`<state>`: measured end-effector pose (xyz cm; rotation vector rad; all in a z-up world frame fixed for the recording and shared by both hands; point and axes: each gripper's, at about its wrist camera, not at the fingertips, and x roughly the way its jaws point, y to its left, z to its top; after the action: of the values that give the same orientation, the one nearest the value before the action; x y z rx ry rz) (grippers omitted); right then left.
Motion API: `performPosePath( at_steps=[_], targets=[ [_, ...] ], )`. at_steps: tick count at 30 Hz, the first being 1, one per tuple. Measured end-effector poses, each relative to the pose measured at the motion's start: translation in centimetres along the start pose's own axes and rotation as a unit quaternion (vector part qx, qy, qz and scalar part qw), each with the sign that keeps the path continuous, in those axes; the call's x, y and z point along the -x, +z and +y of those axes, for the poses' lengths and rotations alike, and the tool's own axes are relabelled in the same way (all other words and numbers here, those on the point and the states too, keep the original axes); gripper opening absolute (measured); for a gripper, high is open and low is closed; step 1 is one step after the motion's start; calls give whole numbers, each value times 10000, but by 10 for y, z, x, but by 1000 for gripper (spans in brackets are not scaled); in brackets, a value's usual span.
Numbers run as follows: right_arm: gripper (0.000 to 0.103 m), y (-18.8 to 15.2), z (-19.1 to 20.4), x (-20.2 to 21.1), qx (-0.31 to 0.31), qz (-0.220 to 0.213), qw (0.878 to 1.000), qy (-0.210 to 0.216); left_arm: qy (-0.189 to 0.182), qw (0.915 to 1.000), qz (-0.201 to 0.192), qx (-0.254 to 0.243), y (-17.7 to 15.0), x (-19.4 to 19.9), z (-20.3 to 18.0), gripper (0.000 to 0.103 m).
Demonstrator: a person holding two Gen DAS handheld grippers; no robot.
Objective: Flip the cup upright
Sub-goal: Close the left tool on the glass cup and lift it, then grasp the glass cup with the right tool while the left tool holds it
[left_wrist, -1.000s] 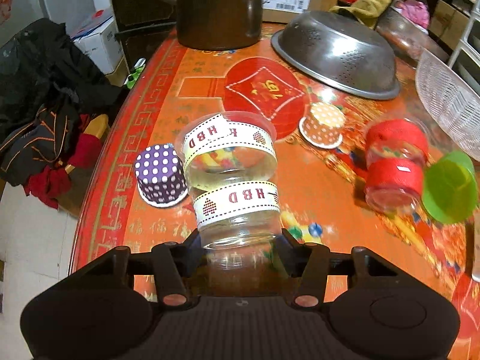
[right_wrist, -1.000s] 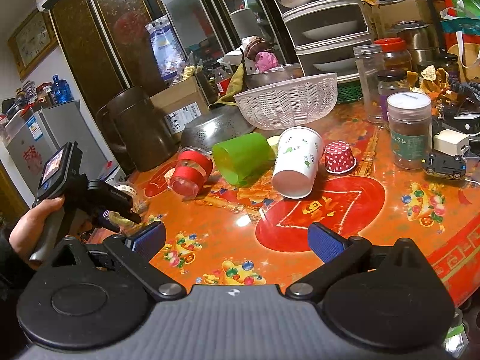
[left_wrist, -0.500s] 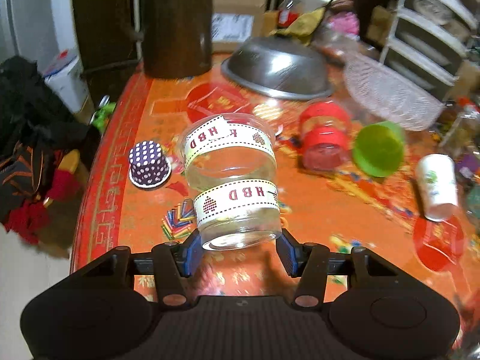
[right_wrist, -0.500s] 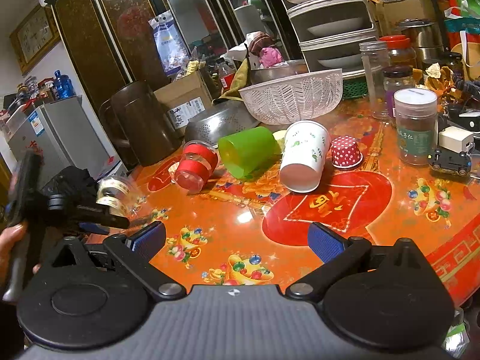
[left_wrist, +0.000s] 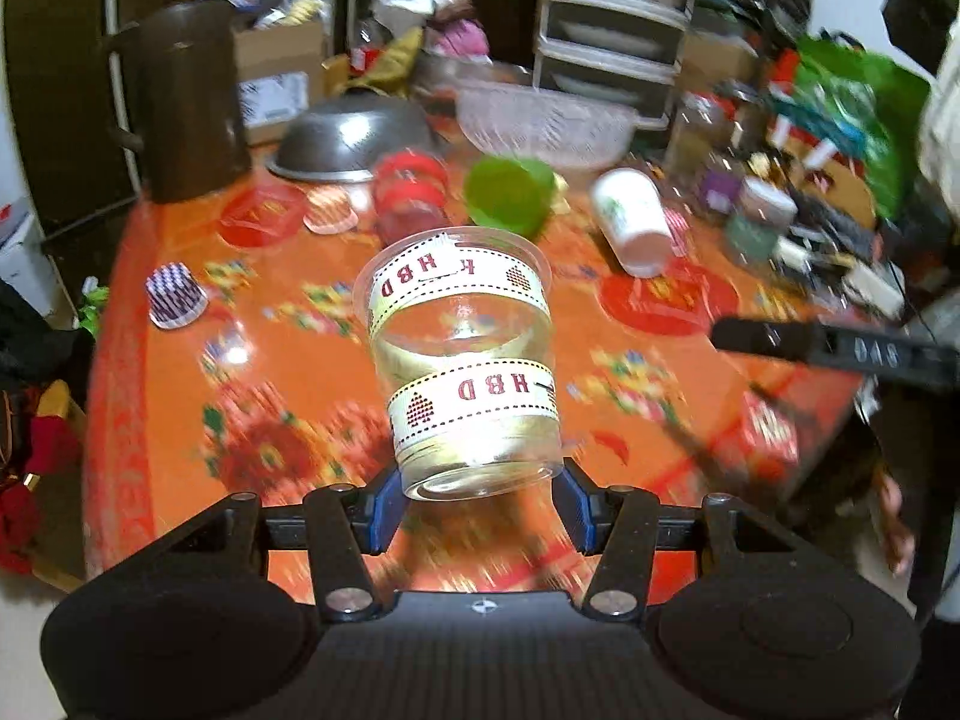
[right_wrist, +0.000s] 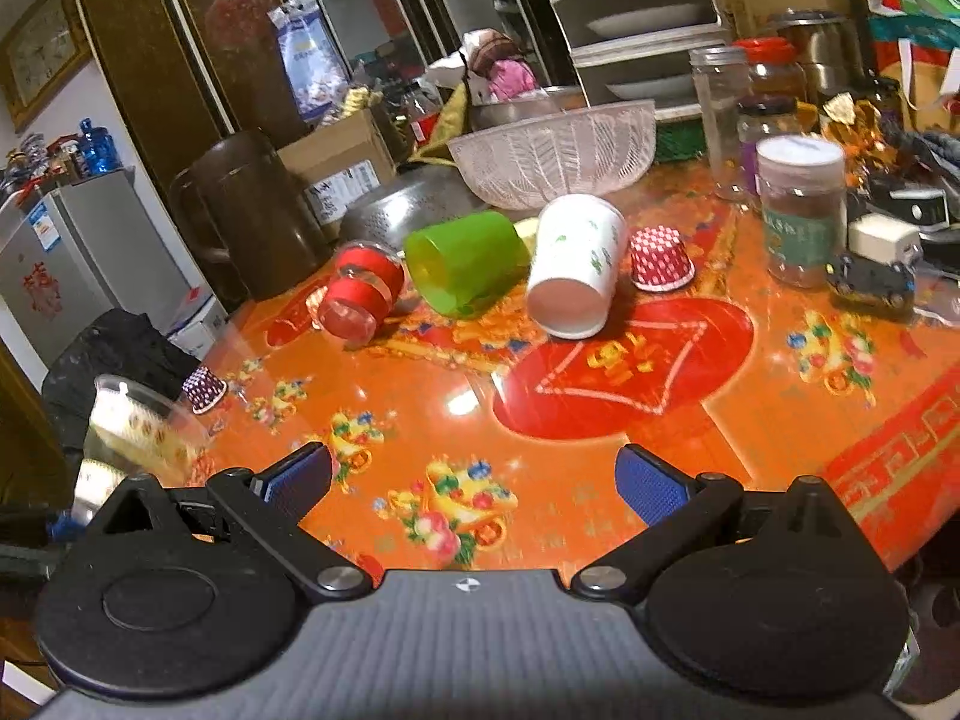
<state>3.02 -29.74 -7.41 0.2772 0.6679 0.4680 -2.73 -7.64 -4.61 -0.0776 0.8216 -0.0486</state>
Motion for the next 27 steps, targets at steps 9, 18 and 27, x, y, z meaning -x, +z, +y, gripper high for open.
performPosePath(
  at_steps=[9,18,27],
  targets=[
    [102,-8,12,0,3,520,9986,61,-229,9979,571,-211,-24,-17,-14,56],
    [102,-7,43,-23,-853,1771,9731,1203,-341,9964,755,-183,-32,-20,-20,56],
    [101,-9,70,-59,-1166,2558,9522,1196,-414,9967,692,-128,-35,-17,-21,56]
  ],
)
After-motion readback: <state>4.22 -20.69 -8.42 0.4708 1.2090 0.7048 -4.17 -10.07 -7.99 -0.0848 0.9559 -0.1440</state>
